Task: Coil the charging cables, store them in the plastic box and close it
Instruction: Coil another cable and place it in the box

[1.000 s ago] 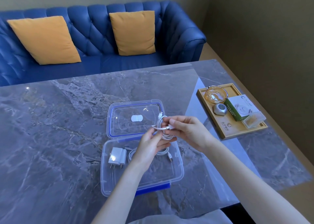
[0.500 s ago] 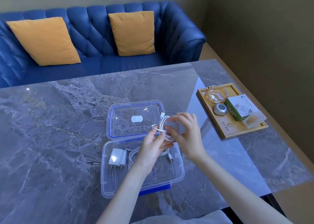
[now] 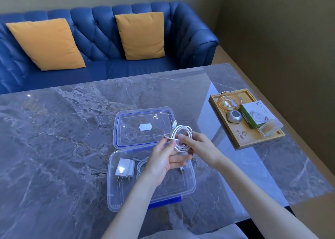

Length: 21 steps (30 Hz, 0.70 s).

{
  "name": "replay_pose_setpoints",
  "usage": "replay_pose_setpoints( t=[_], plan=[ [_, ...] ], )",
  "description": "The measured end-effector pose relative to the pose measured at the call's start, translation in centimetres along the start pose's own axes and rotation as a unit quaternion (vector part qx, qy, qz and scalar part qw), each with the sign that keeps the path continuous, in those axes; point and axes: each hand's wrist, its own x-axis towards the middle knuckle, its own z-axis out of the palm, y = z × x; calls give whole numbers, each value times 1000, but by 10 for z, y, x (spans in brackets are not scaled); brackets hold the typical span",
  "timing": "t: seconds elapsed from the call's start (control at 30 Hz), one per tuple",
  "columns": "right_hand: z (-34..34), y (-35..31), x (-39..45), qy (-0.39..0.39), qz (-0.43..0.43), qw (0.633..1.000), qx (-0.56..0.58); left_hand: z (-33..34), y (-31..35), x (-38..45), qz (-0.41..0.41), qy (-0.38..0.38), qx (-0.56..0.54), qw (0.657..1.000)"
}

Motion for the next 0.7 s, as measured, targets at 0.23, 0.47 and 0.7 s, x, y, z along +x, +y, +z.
replay_pose_setpoints(
  t=[0.23,0.47,0.7],
  plan=[
    [-3,-8,-5,-42,-7,999,-12,-18,4,1,-104,3,21,994],
    [4,-8,-10,-100,5,994,33,-17,3,8,-78,26,23,996],
    [1,-1,-10,-117,18,993,28,-16,9,8,2,82,231,969]
  ],
)
